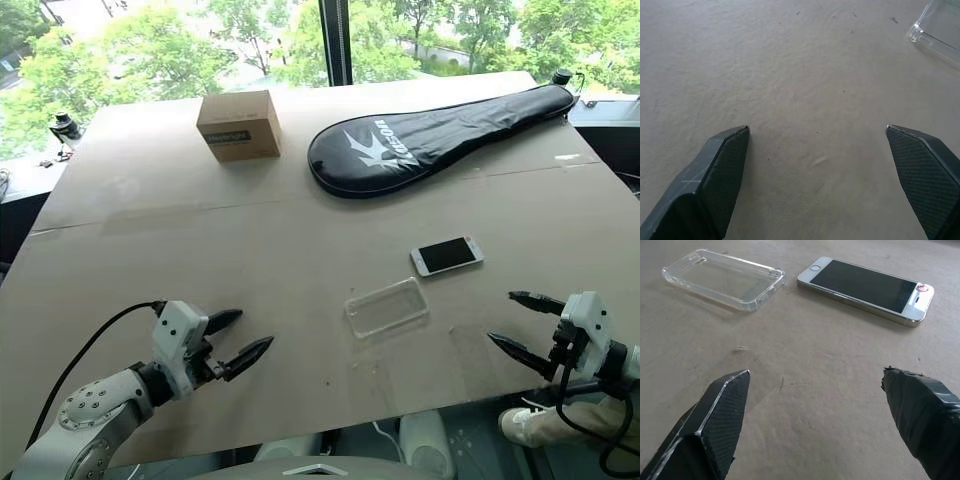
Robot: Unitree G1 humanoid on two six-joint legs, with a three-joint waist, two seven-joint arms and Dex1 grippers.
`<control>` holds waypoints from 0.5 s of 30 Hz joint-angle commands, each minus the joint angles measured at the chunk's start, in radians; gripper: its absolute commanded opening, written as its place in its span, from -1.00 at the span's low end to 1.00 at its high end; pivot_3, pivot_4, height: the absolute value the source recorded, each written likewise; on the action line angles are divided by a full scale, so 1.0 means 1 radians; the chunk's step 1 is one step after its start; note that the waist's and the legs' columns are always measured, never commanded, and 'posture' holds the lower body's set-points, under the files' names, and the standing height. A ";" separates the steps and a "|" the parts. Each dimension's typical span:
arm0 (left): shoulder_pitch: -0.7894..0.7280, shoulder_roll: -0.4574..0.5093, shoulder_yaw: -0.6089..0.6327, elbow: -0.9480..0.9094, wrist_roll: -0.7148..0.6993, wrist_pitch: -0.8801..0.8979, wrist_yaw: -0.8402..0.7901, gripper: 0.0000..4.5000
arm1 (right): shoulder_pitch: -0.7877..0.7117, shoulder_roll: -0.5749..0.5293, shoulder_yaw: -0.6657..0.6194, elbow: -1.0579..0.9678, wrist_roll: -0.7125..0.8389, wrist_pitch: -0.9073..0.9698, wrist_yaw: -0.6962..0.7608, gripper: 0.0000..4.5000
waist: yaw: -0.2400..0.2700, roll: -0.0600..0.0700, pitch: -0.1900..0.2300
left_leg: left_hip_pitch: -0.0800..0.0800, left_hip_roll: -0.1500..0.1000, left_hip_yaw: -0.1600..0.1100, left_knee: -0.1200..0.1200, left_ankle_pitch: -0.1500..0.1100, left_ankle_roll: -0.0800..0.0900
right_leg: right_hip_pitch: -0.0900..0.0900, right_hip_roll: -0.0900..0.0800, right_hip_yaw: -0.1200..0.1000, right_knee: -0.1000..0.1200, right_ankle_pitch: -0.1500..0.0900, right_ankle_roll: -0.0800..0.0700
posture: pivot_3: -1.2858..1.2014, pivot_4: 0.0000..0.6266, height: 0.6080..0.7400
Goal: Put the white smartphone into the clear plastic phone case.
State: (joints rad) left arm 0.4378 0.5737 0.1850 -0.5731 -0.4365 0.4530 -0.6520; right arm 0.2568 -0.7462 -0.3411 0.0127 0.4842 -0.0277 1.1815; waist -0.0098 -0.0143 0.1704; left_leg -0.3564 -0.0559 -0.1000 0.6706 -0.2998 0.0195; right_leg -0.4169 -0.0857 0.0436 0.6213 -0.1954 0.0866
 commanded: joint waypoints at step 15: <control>-0.038 -0.007 -0.002 -0.070 -0.044 0.025 0.024 0.97 | -0.012 0.004 -0.003 -0.057 0.020 0.028 -0.010 1.00 | -0.001 0.000 0.000 | 0.000 0.000 0.000 0.000 0.000 0.000 | 0.000 0.000 0.000 0.000 0.000 0.000 | 0.03 -0.52 1.00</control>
State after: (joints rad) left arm 0.4008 0.5626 0.1862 -0.6057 -0.4740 0.4870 -0.6249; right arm 0.2397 -0.7407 -0.3246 -0.0114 0.4857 -0.0019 1.1705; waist -0.0105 -0.0142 0.1703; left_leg -0.3562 -0.0558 -0.1002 0.6706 -0.2998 0.0195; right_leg -0.4169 -0.0856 0.0436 0.6213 -0.1953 0.0866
